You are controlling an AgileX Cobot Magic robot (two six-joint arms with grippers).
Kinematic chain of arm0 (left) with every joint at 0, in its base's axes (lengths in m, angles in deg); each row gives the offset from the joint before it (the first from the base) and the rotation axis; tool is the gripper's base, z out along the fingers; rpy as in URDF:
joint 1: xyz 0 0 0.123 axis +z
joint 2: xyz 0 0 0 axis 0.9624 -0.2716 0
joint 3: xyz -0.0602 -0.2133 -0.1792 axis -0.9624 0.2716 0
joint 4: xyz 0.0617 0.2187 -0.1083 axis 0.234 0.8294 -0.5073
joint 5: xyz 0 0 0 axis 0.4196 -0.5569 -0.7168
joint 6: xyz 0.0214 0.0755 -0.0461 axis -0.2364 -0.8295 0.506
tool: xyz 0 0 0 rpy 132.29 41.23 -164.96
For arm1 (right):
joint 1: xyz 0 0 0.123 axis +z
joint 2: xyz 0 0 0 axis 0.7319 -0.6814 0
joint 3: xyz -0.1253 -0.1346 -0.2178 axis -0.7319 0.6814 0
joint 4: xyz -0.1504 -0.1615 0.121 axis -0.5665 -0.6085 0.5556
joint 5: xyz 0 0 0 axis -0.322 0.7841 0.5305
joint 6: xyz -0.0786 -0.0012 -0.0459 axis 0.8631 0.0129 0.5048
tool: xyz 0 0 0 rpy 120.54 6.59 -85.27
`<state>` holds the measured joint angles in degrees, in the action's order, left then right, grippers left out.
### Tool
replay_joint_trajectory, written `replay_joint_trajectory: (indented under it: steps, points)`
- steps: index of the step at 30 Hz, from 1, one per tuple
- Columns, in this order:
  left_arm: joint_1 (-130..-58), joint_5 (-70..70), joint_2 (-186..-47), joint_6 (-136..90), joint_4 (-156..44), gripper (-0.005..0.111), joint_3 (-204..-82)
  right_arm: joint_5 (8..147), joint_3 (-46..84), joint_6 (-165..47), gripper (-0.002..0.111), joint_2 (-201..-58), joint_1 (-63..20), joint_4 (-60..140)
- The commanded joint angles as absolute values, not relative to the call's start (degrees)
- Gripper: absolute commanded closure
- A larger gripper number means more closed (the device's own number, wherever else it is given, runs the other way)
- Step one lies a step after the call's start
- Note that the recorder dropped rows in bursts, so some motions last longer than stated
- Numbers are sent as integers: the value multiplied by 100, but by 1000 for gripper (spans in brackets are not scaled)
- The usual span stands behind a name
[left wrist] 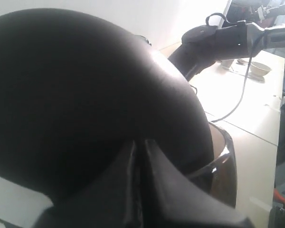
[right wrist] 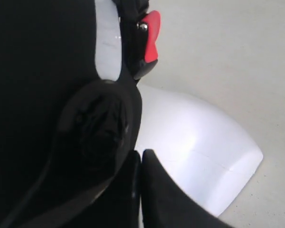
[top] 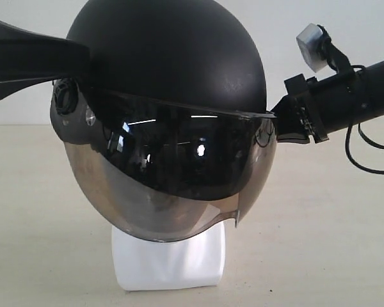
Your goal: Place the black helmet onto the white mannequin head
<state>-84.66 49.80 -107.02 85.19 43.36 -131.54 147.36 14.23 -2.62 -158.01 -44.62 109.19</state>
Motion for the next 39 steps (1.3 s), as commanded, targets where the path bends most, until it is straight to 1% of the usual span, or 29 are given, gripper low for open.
replay_joint_trajectory:
  steps: [1,14,22,32,39]
  points:
    - [-8488,4732,-10727,8594,4366,102,-12985,14747,1440,-158,109,-15683,-4439,11069]
    - [-8488,4542,-10727,8538,4366,102,-12837,14747,1440,-198,109,-14947,-4305,11082]
    - [-8488,4481,-10727,8402,4366,102,-12407,14747,1440,-376,109,-14690,-4301,10964]
    - [-8488,4456,-10727,8330,4366,102,-12278,14747,1440,-433,109,-14602,-3652,10834]
    - [-8488,4456,-10717,8330,4366,102,-12279,14747,1440,-439,109,-14350,-3597,10733]
